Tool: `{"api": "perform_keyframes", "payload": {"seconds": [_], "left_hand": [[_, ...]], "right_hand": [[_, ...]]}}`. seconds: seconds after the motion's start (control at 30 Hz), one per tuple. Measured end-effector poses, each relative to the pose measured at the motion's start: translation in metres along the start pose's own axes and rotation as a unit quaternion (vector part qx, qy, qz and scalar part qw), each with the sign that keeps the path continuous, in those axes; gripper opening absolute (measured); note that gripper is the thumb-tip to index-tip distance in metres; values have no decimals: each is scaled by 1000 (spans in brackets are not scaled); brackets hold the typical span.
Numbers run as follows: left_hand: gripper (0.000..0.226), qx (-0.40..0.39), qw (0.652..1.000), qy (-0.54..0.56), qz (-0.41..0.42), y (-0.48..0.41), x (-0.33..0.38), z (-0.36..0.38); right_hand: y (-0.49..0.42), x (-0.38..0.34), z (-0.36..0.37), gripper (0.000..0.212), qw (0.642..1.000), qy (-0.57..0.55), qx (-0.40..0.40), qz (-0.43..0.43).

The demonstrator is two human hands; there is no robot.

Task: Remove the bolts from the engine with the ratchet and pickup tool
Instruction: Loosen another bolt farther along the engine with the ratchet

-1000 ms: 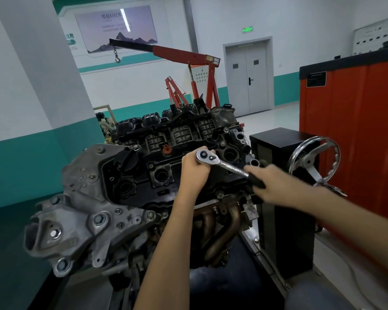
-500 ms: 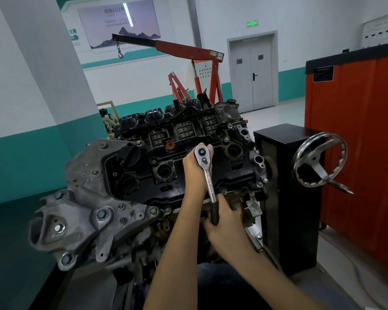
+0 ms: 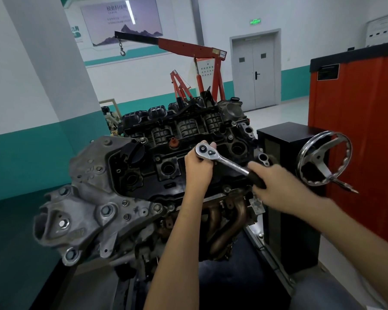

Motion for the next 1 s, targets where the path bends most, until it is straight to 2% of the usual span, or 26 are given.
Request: {"api": "perform_keyframes", "payload": {"seconds": [0.07,0.13,0.2,0.27,0.43,0.5,0.57,0.63,0.7,0.8,0.9,1.0], "left_hand": [[47,13,1000,0,-9,1,-1,2],[51,36,999,-18,-20,0,0,2],[53,44,997,-48,-27,-3,-1,-1],[56,26,997,-67,-34,-6,-3,-2],[57,-51,997,-60,2,-6,6,7],[57,-59,996,-65,12,-7,9,10],[57,-48,997,-54,12,-9,8,9],[56,-22,999,-31,-1,-6,5,5],[51,-3,1000,-6,4,-4,3,4],[47,30,1000,2,-8,-3,3,7],[44,74,992,78,-62,-1,-8,6],[42,56,992,79,-75,0,-7,6]], "right_hand": [[24,-13,31,30,986,-158,33,51],[34,-33,61,30,961,-248,67,98],[34,-55,84,30,942,-307,72,115],[31,-59,87,29,944,-310,52,102],[13,-9,19,30,991,-123,-47,1],[-9,9,-11,26,996,33,-78,-31],[-29,10,-35,20,981,178,-49,-66],[-33,3,-39,17,975,209,-3,-73],[-18,4,-21,22,986,161,21,-35],[20,0,27,33,996,-58,32,54],[35,-24,68,23,962,-241,69,113],[35,-44,90,21,932,-330,77,127]]}}
Point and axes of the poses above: each hand's wrist, its own y-axis away from the middle knuckle, its own z-axis out of the palm, x = y × z, the point moved 9 cm from there along -y, towards the middle knuckle, and after that the axes turned 1 degree about x, right-handed, at the moved point
